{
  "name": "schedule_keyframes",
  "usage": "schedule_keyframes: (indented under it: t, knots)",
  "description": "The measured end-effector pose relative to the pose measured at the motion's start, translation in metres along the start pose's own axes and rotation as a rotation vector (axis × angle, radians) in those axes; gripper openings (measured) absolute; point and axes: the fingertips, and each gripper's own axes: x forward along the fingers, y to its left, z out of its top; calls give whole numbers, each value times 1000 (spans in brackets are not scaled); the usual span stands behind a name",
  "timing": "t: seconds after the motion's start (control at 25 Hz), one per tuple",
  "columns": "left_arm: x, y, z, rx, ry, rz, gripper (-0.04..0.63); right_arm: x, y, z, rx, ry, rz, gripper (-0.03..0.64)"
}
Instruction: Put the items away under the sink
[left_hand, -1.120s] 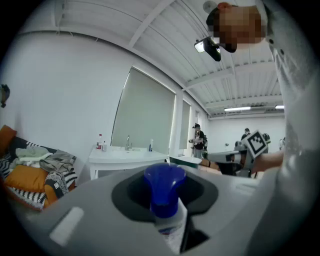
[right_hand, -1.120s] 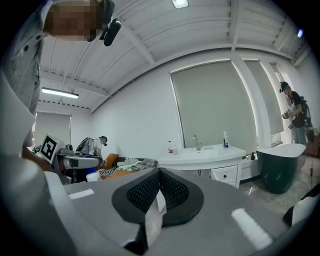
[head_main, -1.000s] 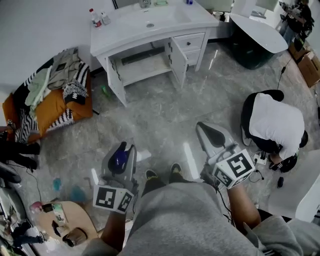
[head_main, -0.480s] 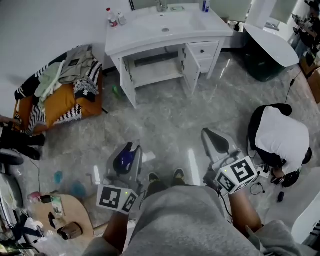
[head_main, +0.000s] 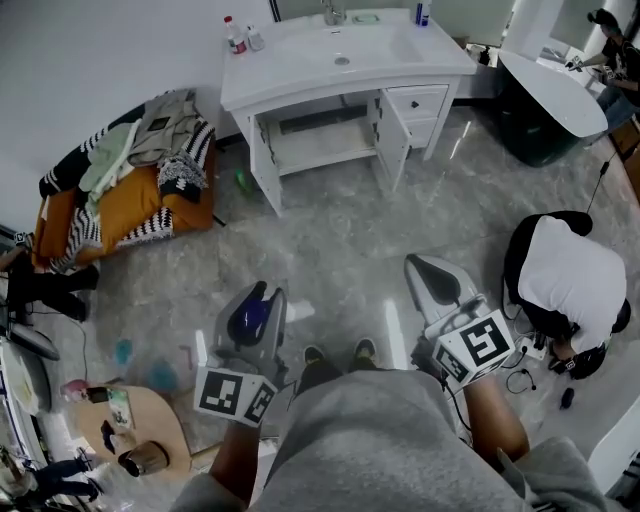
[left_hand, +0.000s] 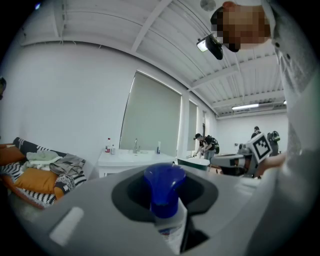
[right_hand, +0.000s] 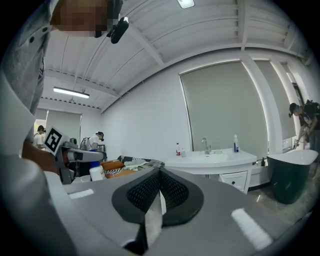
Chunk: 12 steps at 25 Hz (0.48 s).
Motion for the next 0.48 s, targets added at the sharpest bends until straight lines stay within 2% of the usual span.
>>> schedule_keyframes:
  t: [0.24,0.48]
  knots:
    - [2,-6,0,13,-3,0,106,-7,-6,-5,38,-7,-18,-3]
    - [1,-16,2,34,-4,4,106,-11,0,-6,53,-21,2,-2]
